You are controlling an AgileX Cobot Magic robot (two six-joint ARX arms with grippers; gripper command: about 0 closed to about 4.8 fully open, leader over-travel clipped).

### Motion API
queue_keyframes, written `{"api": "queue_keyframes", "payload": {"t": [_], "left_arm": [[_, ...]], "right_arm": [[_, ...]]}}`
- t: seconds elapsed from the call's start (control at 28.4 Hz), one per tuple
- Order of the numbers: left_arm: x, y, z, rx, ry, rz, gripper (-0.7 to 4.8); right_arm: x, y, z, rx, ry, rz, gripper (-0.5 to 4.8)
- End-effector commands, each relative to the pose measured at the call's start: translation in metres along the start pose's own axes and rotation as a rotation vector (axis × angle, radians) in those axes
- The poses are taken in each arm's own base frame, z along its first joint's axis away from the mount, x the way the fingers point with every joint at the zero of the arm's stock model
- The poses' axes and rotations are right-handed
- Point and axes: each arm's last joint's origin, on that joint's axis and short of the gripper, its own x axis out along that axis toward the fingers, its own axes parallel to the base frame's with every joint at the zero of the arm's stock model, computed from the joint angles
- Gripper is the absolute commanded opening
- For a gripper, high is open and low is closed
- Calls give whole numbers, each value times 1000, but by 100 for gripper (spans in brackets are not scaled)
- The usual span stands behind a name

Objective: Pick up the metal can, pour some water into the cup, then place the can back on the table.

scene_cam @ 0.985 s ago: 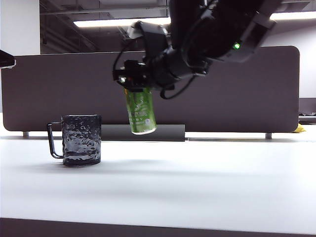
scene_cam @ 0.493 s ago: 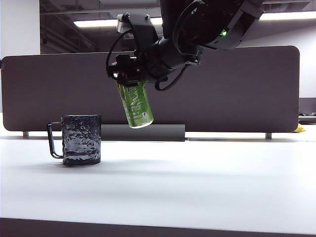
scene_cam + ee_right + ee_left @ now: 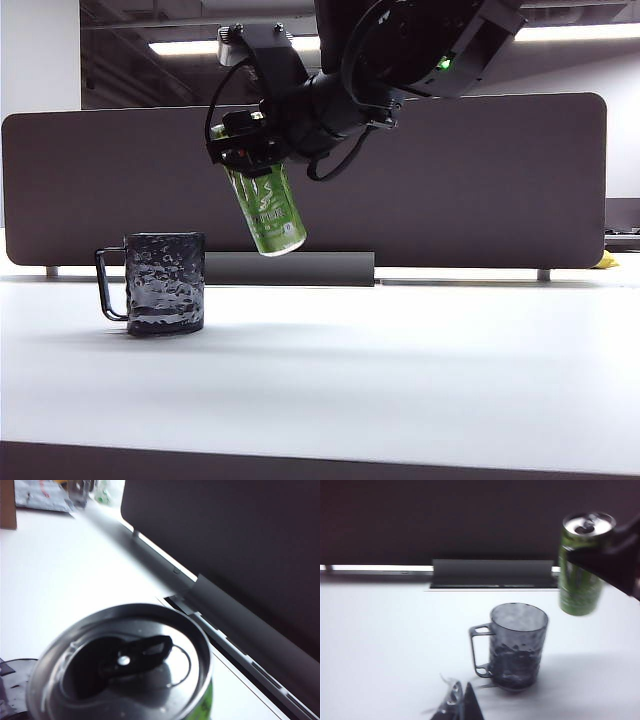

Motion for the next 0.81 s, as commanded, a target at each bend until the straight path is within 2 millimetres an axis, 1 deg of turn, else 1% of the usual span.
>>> {"api": "queue_keyframes", "payload": {"t": [0.04, 0.35, 0.46, 0.6, 0.81], "left_arm": [[0, 0, 2, -2, -13, 1, -5], [0, 0, 2, -2, -13, 1, -5], [0, 0, 2, -2, -13, 1, -5], [0, 0, 2, -2, -13, 1, -5], [0, 0, 2, -2, -13, 1, -5]], "right_arm": [[0, -3, 17, -19, -87, 7, 184], [13, -4, 26, -88, -76, 46, 184], [17, -2, 29, -120, -77, 54, 184], [18, -1, 32, -156, -70, 62, 184], [19, 3, 30, -194, -57, 71, 184]]}}
